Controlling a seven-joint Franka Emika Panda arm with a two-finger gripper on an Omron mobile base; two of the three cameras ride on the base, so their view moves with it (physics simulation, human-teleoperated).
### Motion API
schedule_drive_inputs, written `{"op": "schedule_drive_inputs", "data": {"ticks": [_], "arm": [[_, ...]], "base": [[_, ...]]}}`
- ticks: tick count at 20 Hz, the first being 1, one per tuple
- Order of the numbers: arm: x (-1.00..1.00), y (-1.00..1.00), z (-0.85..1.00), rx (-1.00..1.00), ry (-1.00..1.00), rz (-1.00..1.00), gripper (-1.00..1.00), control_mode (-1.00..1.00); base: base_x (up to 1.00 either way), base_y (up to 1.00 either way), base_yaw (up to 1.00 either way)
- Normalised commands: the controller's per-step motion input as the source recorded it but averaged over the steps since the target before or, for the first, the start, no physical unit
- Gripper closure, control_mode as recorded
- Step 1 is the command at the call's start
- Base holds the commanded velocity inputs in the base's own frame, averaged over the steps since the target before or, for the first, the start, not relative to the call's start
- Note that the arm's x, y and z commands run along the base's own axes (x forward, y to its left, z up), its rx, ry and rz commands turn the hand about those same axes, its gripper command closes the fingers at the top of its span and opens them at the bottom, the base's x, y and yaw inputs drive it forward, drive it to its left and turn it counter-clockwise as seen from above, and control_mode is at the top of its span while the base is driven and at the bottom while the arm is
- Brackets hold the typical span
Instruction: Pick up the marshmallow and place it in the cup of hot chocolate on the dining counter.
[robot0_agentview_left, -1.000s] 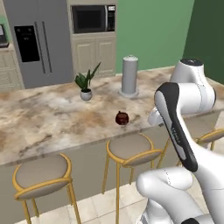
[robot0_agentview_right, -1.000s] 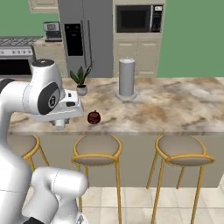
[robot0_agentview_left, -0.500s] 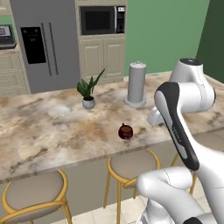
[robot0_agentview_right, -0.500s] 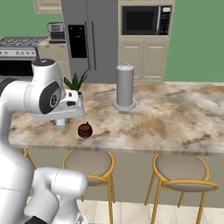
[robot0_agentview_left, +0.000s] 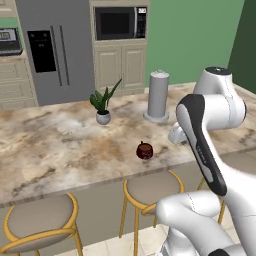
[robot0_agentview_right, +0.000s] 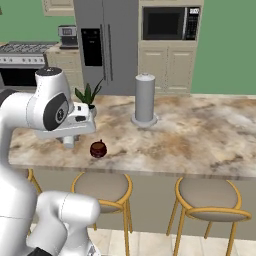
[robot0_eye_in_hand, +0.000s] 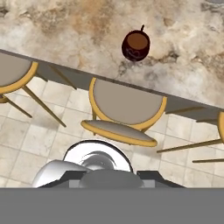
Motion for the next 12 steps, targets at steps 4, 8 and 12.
{"op": "schedule_drive_inputs", "data": {"ticks": [4,8,12], "arm": [[0.22,0.01,-0.07,0.00,0.01,0.00,1.00,-1.00],[0.93,0.06,-0.31,0.00,0.01,0.00,1.00,-1.00],[0.91,0.08,-0.39,0.00,0.00,0.00,1.00,-1.00]], "base": [[0.39,0.00,0.00],[0.00,0.00,0.00],[0.00,0.00,0.00]]}}
